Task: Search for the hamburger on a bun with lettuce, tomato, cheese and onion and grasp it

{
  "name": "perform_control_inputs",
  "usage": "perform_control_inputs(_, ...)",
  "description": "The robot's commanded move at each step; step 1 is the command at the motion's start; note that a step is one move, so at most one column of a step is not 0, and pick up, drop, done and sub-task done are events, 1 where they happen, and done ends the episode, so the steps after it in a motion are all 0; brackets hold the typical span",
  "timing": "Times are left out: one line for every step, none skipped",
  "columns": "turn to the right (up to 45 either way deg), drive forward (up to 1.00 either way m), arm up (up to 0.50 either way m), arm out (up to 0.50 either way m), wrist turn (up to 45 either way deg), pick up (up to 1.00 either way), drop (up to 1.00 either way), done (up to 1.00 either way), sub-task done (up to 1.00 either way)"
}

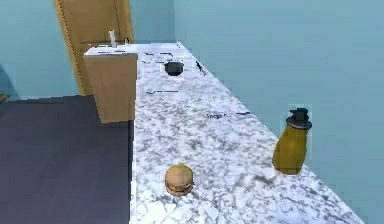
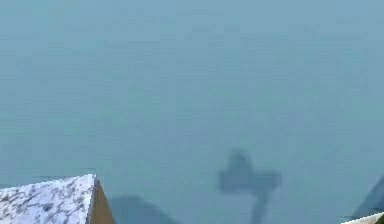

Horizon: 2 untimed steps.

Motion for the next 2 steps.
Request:
perform_control_inputs(-45.0,0.0,0.0,0.0,0.0,0.0,0.0,0.0,0.0)
perform_control_inputs(12.0,0.0,0.0,0.0,0.0,0.0,0.0,0.0,0.0)
